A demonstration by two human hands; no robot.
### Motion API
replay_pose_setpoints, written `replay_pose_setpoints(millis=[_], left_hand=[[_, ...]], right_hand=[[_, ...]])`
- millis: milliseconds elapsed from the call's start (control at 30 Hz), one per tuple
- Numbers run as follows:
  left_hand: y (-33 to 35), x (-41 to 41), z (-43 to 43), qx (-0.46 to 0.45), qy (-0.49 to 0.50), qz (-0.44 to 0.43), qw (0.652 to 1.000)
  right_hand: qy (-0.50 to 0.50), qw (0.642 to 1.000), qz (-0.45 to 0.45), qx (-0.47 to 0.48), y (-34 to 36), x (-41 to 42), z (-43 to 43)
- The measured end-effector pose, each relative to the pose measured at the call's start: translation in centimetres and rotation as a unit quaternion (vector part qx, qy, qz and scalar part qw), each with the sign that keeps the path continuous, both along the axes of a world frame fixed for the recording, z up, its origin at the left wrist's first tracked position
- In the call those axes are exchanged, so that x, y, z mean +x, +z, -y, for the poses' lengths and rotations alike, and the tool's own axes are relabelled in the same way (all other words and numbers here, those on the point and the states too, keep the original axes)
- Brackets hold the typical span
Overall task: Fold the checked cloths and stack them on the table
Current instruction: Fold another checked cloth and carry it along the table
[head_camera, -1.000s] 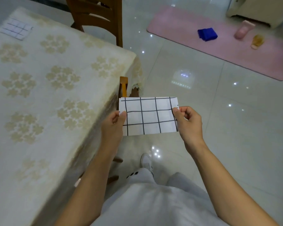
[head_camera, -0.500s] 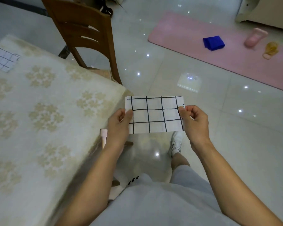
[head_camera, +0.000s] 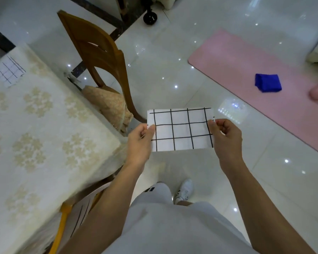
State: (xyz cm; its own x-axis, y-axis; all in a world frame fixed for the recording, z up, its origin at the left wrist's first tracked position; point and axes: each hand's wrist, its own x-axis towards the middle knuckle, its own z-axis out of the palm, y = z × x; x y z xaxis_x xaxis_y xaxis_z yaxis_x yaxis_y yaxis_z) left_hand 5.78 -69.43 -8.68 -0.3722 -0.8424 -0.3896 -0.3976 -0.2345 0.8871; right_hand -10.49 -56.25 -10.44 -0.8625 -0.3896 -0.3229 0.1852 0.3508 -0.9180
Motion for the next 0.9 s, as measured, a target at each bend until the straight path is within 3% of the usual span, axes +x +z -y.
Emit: replay_pose_setpoints(millis=[300, 900], left_hand=[[-1.0, -7.0, 6.4, 0.019, 0.065, 0.017, 0.998], [-0.7, -23.7, 30.6, -0.019, 0.127, 0.008, 0.992]], right_hand=[[0.067, 0.998, -0.004, -0.003, -0.6, -8.7, 8.0], [0.123, 0.992, -0.017, -0.011, 0.5, -26.5, 35.2]])
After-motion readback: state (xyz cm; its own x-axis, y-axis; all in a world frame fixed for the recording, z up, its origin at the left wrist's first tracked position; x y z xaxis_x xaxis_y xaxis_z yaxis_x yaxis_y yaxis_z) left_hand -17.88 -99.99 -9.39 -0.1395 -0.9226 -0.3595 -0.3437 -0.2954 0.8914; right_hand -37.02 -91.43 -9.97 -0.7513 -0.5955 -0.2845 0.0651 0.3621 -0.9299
